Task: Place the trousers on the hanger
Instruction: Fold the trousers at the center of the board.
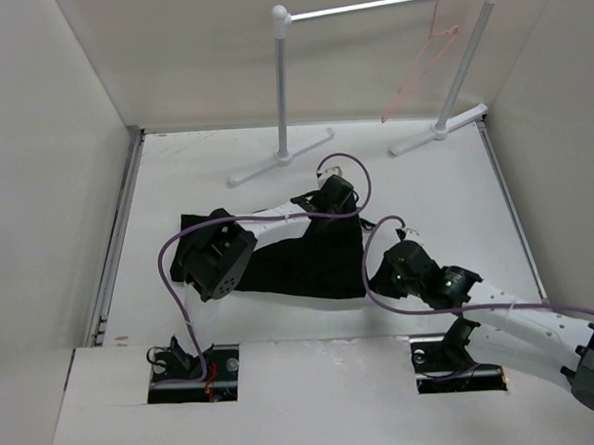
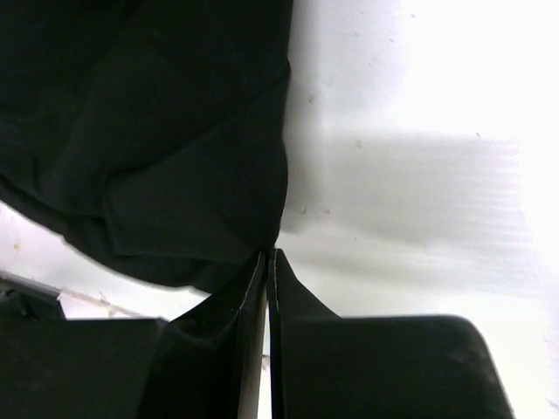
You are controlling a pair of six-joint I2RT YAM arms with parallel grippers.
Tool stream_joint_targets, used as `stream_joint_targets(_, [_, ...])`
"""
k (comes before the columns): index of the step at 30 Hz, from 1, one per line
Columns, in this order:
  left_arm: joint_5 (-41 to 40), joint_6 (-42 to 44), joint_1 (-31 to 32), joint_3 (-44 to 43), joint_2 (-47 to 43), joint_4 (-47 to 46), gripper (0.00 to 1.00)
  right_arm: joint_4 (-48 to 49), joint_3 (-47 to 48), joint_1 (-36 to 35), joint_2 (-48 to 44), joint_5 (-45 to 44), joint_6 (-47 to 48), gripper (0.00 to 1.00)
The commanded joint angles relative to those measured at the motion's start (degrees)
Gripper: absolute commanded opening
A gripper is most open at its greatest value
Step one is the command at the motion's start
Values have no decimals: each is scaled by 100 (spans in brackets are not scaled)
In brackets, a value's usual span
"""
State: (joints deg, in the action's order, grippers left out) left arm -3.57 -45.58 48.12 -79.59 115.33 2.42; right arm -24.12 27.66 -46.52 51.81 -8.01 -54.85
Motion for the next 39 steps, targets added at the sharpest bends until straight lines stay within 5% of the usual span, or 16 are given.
stream_joint_targets(1, [-100,14,-114,-258,112,-75,51,-532,-190,-54,-407,36,-104,9])
stream_joint_targets(12, [-100,23,-176,-487,280,-75,51,-858,-147,-116,-804,116,-272,9])
stream_joint_targets(14, [-91,23,-141,-487,253,-75,51,-814,-24,-116,-804,46,-219,19])
stream_joint_targets(16, [-73,23,-114,-470,210,-75,51,-709,73,-54,-813,-16,-175,39])
stream_joint_targets(18, [-73,23,-88,-452,174,-75,51,-499,117,68,-682,53,-62,41])
stream_joint_targets(33, [-12,14,9,-417,130,-92,51,267,548,297,883,-245,387,36])
stream_joint_targets(39, [-3,14,-26,-417,148,-101,51,364,451,350,884,-245,370,10])
